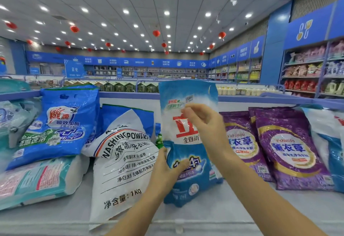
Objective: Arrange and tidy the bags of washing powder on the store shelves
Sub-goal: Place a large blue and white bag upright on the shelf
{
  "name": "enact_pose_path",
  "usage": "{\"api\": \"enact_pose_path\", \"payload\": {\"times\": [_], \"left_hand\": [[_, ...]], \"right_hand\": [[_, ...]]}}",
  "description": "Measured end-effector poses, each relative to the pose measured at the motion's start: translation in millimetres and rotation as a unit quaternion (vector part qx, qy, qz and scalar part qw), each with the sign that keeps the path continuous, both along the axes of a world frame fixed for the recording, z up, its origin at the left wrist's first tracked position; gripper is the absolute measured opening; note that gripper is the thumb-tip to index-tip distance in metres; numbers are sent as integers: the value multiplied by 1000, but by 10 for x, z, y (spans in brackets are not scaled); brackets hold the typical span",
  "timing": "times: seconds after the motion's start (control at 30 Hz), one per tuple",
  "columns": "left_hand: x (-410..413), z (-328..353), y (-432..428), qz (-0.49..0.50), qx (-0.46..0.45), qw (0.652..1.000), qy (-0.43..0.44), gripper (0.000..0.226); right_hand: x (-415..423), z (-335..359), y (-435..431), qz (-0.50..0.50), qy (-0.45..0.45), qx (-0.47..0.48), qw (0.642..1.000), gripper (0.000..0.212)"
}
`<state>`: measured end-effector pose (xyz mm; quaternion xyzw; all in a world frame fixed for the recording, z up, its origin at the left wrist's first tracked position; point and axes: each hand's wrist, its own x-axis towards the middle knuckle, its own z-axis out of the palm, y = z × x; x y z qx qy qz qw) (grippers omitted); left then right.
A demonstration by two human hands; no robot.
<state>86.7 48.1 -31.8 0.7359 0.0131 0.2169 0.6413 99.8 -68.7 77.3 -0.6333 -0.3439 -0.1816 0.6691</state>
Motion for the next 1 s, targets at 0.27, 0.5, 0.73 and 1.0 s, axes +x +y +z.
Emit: {"api": "enact_pose_path", "payload": {"times": [0.27,0.5,0.73,1.0], "left_hand": [[78,32,125,-34,-215,974,59,21],[-2,46,265,-35,-209,975,70,52],[26,151,274,-7,-235,971,34,50],[18,250,403,7,-278,960,-16,13]], "right_hand": [[959,-429,-787,-103,220,-74,967,45],[1015,-657,-736,150,332,-9,931,52],[745,-755,-641,30,212,74,974,40],[639,-757,-781,8,192,47,980,23]]}}
